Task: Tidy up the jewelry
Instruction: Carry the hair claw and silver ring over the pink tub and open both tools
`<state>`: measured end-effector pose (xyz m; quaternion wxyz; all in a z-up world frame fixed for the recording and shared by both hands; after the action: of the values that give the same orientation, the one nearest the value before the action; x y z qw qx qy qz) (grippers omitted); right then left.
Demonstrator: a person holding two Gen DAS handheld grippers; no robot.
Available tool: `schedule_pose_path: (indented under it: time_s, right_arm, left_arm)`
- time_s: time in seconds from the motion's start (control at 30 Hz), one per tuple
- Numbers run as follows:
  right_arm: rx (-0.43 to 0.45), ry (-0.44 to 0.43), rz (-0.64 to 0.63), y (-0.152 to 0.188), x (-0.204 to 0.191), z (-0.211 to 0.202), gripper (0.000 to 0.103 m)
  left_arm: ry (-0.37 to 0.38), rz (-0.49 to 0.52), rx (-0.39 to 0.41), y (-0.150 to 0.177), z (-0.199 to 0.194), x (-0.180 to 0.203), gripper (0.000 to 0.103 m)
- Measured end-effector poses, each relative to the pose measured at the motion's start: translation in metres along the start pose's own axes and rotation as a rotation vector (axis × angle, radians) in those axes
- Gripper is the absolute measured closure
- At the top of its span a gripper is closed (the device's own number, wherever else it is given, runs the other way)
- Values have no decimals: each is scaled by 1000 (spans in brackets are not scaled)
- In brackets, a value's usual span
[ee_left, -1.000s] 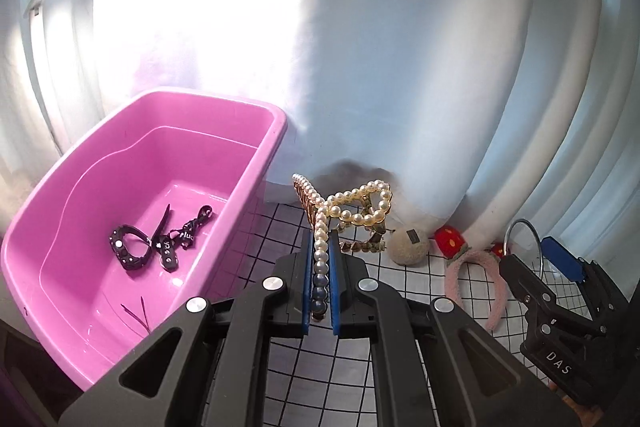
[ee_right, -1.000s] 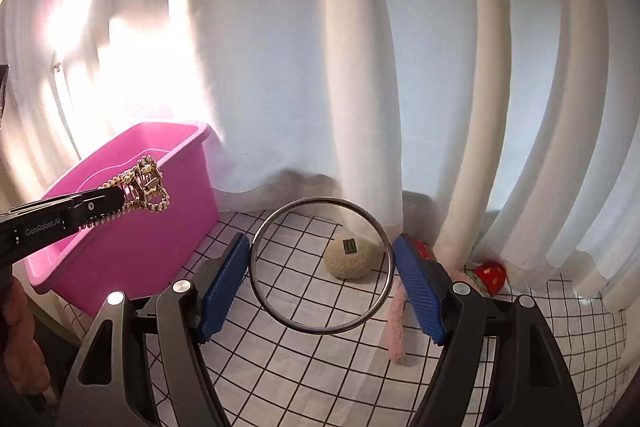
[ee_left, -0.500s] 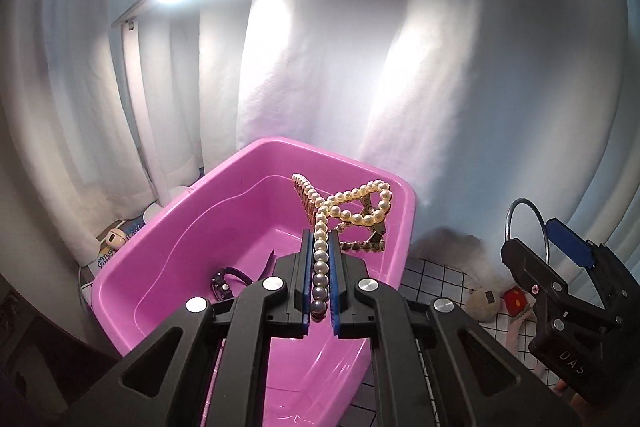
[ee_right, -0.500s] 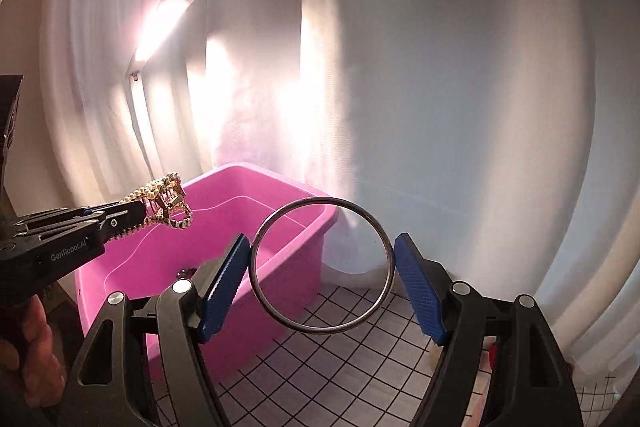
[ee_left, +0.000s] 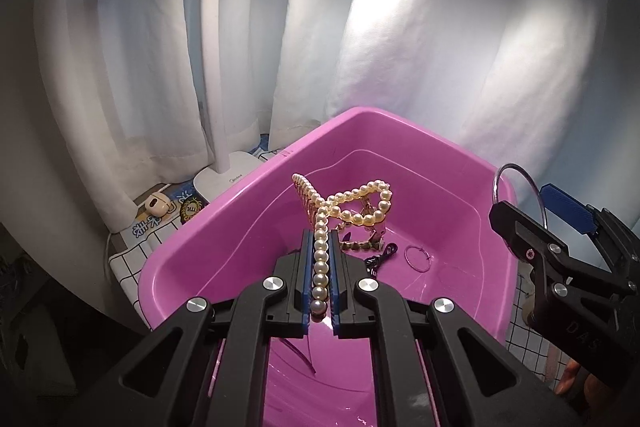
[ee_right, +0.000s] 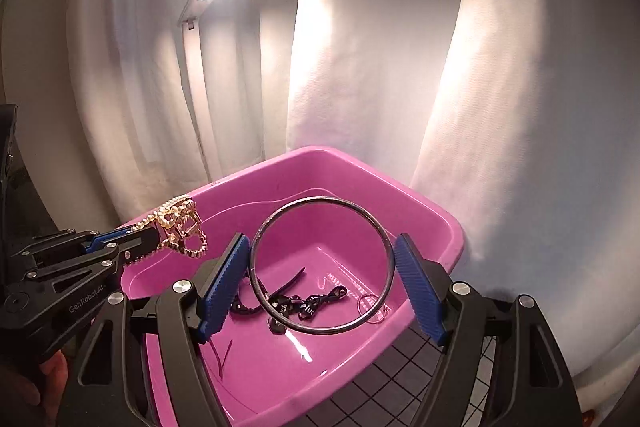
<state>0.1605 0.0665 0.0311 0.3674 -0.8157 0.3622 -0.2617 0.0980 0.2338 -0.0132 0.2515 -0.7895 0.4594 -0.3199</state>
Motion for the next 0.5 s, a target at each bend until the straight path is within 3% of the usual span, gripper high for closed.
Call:
schedule_pose_path:
  time_s: [0.2, 0.5]
  right_arm:
    - [-89, -10, -8, 2, -8, 36, 31]
    - [-155, 4, 6, 9, -5, 60, 31]
  left_arm:
    - [-23, -20, -51, 9, 18, -14, 96]
    - [-47, -19, -96, 12, 31, -20, 95]
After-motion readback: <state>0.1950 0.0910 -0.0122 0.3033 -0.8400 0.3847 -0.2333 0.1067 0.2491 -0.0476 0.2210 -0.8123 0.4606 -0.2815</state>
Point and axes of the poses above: each gripper's, at about its wrist camera, not at the fingertips, and z roughly the way its jaws point, x to its right, y to its underside, the point moved 2 cm from there along z, roughly the way its jaws point, and after that the axes turned 11 degrees about -z, right-handed, at the moved point
